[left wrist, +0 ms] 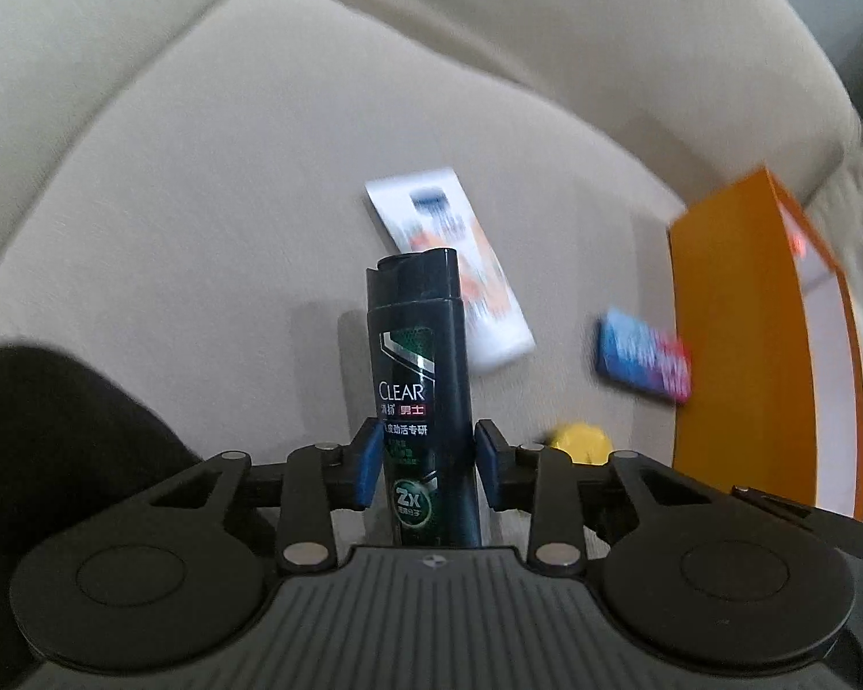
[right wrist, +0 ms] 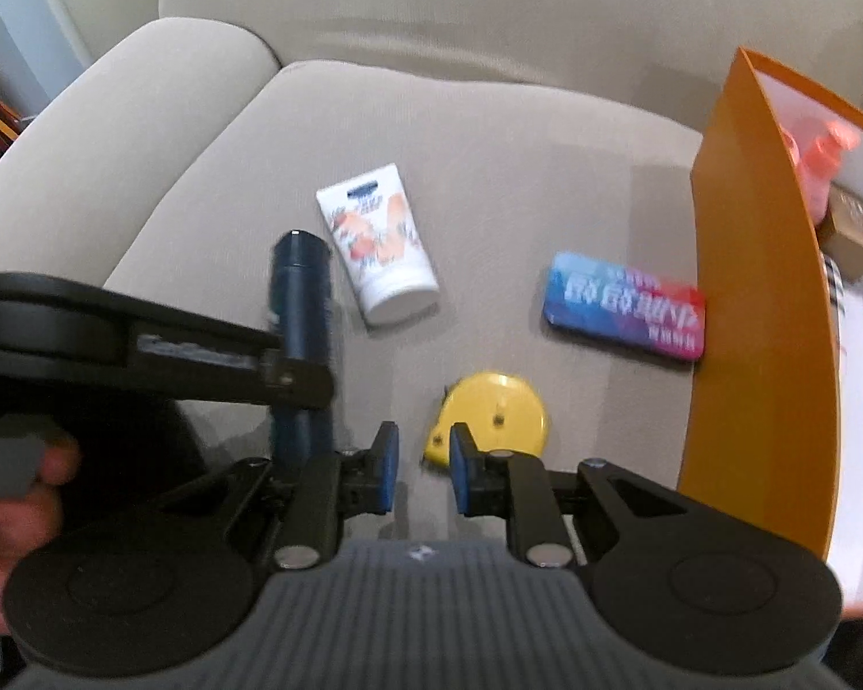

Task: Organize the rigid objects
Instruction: 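Lift the CLEAR bottle with the left tool while the right tool grasps the white Vaseline tube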

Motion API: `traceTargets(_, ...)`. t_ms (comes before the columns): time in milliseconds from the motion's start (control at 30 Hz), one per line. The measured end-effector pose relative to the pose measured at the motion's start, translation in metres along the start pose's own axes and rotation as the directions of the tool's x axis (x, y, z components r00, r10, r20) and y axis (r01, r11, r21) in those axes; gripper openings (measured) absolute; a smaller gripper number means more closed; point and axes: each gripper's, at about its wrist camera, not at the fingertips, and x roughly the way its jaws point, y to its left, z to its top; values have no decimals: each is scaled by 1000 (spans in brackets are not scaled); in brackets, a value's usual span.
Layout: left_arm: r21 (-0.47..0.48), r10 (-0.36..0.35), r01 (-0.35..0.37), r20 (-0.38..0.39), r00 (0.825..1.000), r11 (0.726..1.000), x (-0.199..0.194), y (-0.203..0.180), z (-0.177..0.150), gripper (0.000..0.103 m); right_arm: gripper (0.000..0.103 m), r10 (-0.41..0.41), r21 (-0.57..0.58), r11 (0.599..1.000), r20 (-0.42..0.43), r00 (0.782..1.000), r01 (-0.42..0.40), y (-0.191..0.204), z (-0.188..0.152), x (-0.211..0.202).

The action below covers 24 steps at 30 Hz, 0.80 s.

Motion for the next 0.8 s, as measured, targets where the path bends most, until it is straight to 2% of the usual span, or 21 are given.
traceTargets(100,-37,27,-26,31,999,999,0,16,19,38,20,20,-31,999,16,1000,-20,2,20,11)
traceTargets(267,-84,31,-28,28,999,996,12,46,45,37,26,43,-86,995,20,999,-41,9,53,32)
traceTargets(433,-111,27,-24,28,999,993,24,54,50,38,43,66,-145,987,-12,998,-67,14,80,59)
traceTargets(567,-133,14,-12,19,1000,991,30,56,52,43,43,63,-182,981,-58,996,-73,19,89,78)
traceTargets(667,-188,-9,5,-22,1000,982,42,64,53,44,45,60,-178,981,-82,995,-74,17,96,91)
traceTargets(800,-190,-10,5,-24,1000,982,42,65,55,43,46,94,-150,983,-104,990,-109,10,97,100)
